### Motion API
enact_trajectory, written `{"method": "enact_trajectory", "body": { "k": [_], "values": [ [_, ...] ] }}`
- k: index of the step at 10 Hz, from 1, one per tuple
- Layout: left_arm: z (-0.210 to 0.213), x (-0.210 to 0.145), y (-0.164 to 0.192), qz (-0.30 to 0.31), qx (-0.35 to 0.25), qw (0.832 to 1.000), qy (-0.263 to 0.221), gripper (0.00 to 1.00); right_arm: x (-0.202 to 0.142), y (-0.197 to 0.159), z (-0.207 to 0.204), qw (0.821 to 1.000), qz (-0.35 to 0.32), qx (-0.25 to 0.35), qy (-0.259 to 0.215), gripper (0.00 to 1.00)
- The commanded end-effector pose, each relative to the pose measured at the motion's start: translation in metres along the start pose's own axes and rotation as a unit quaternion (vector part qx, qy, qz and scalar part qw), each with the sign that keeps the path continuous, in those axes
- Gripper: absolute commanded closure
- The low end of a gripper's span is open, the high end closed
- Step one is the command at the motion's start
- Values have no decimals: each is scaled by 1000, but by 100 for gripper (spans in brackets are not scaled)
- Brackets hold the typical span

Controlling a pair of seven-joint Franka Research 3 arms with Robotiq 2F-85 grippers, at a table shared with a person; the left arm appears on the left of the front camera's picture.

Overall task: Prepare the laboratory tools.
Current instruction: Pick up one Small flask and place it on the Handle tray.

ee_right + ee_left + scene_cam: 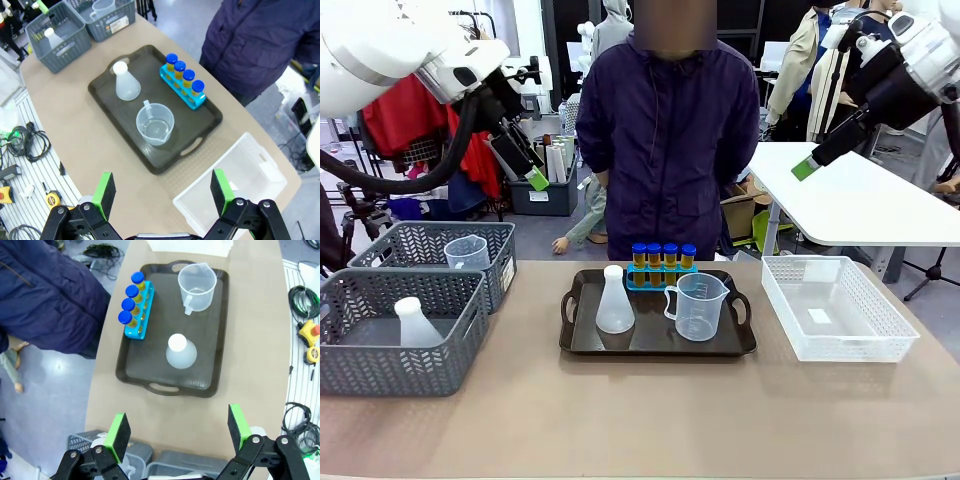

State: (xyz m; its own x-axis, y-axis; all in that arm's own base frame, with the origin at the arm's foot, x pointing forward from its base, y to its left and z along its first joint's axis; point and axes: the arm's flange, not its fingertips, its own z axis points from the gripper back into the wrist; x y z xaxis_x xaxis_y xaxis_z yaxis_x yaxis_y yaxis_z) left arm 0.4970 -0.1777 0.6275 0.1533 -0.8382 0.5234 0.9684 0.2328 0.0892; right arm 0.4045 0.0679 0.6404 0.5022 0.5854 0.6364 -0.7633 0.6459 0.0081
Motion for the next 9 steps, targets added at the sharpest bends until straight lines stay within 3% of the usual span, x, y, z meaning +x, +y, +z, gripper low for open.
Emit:
{"method": "enact_trajectory", "body": {
  "k": [1, 9],
  "values": [
    [3, 0, 2, 1, 2, 1000, -3, 0, 0, 0, 0, 1000, -3, 8, -9, 0],
    [3, 0, 2, 1, 2, 1000, -3, 0, 0, 0, 0, 1000, -3, 8, -9, 0]
  ]
}}
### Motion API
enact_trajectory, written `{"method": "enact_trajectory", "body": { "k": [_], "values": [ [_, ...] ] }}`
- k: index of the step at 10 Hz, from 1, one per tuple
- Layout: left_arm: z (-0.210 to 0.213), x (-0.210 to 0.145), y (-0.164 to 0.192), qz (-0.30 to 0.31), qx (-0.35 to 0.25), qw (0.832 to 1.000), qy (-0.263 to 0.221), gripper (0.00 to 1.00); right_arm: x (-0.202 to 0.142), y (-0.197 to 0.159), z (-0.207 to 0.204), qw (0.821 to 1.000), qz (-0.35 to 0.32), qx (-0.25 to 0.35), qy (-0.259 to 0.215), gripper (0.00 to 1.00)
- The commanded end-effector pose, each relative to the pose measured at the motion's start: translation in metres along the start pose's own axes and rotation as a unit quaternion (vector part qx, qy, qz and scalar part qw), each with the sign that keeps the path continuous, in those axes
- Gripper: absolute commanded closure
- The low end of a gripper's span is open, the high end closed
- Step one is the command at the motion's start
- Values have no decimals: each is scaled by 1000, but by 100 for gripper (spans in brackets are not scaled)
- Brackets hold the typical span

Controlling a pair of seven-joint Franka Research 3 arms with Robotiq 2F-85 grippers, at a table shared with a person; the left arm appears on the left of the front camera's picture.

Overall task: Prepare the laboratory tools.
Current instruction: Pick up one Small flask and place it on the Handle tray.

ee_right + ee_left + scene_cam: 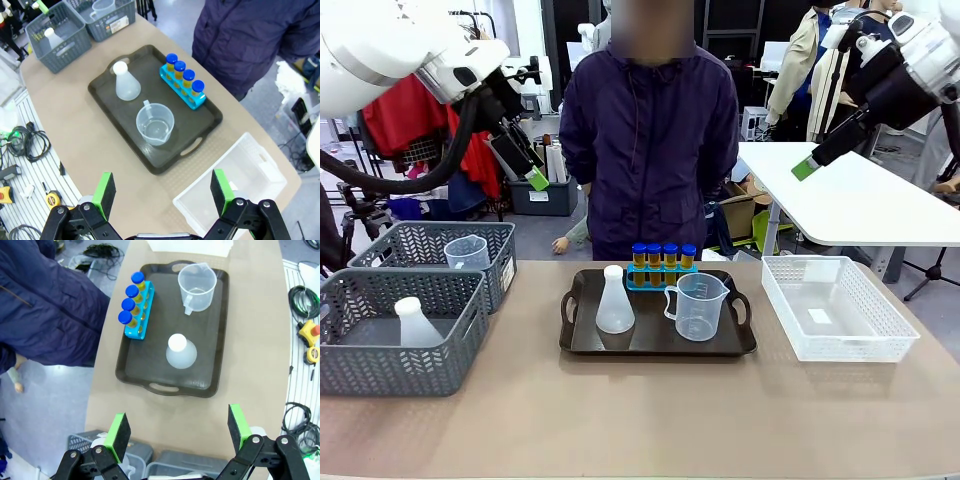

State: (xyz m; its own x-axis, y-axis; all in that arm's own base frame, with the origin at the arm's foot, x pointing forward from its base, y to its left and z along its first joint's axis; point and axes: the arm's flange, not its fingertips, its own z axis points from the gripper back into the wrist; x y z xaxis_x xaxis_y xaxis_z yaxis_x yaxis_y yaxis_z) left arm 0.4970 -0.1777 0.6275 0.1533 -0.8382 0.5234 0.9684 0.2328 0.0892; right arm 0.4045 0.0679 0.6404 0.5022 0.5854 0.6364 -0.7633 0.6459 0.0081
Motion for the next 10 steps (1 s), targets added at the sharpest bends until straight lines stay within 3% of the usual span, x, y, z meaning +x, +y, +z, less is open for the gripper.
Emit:
{"method": "enact_trajectory", "body": {
  "k": [1, 10],
  "values": [
    [3, 0, 2, 1, 2, 1000, -3, 0, 0, 0, 0, 1000, -3, 8, -9, 0],
    [3, 0, 2, 1, 2, 1000, -3, 0, 0, 0, 0, 1000, -3, 8, -9, 0]
  ]
}}
